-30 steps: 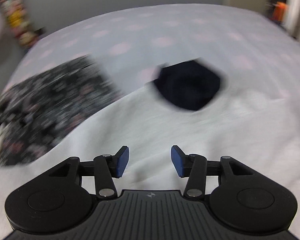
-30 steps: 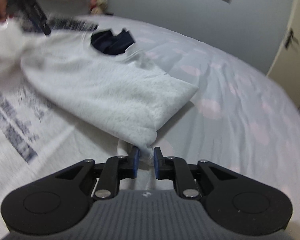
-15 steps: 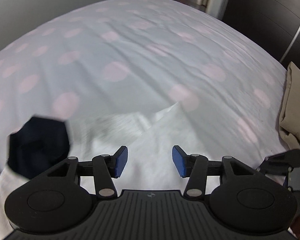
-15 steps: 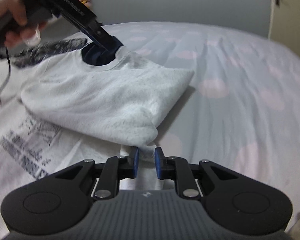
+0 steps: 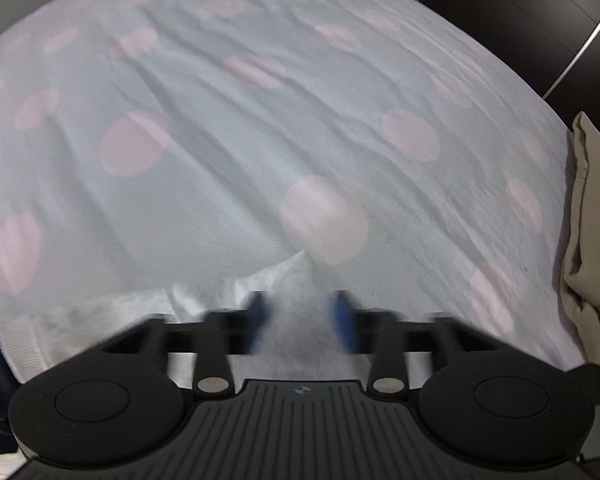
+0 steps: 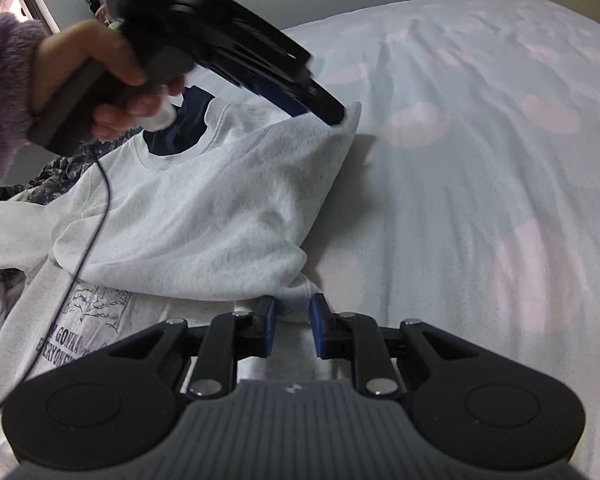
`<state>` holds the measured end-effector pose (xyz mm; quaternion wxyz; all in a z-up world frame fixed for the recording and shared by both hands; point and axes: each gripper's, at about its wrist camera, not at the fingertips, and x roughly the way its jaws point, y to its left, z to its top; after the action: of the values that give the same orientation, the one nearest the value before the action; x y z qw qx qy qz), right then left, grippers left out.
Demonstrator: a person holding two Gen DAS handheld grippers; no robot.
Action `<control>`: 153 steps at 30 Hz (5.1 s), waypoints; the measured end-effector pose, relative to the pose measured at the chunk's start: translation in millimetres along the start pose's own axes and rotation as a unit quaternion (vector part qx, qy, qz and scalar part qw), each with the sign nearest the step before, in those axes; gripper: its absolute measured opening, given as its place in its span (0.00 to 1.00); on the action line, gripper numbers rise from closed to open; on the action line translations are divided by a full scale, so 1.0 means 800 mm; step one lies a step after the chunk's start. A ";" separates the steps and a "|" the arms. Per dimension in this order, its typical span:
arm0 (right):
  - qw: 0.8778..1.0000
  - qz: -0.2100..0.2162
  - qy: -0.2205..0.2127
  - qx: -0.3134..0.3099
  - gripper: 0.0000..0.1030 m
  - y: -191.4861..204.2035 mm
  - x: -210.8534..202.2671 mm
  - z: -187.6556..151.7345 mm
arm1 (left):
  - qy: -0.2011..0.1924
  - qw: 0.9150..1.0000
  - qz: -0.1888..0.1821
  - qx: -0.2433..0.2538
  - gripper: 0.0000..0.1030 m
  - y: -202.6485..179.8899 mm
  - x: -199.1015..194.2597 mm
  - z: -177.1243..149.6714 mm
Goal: Fold clothes
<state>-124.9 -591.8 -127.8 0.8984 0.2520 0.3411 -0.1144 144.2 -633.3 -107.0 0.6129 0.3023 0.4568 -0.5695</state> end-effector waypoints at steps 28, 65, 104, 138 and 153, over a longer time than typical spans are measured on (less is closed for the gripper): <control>0.990 -0.028 -0.072 -0.114 0.38 0.027 -0.015 -0.001 | -0.069 0.996 0.055 0.009 0.00 -0.010 -0.055 -0.007; 0.960 -0.205 -0.177 -0.076 0.40 0.039 -0.050 -0.038 | -0.201 0.776 0.362 -0.476 0.46 0.227 -0.558 -0.686; 0.953 -0.202 -0.206 -0.091 0.54 0.090 -0.059 -0.057 | -0.366 0.842 0.305 -0.254 0.12 0.080 -0.596 -0.356; 0.975 -0.146 -0.162 0.037 0.53 0.022 -0.039 -0.040 | -0.128 0.985 0.012 -0.118 0.33 -0.020 -0.148 -0.216; 0.977 -0.129 -0.172 -0.002 0.53 0.044 -0.042 -0.043 | -0.138 0.951 0.185 -0.204 0.39 0.056 -0.263 -0.434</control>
<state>-155.7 -542.8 -113.7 0.9218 0.1812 0.2113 -0.2700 126.5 -227.3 -62.2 0.8130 0.1682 0.4103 -0.3772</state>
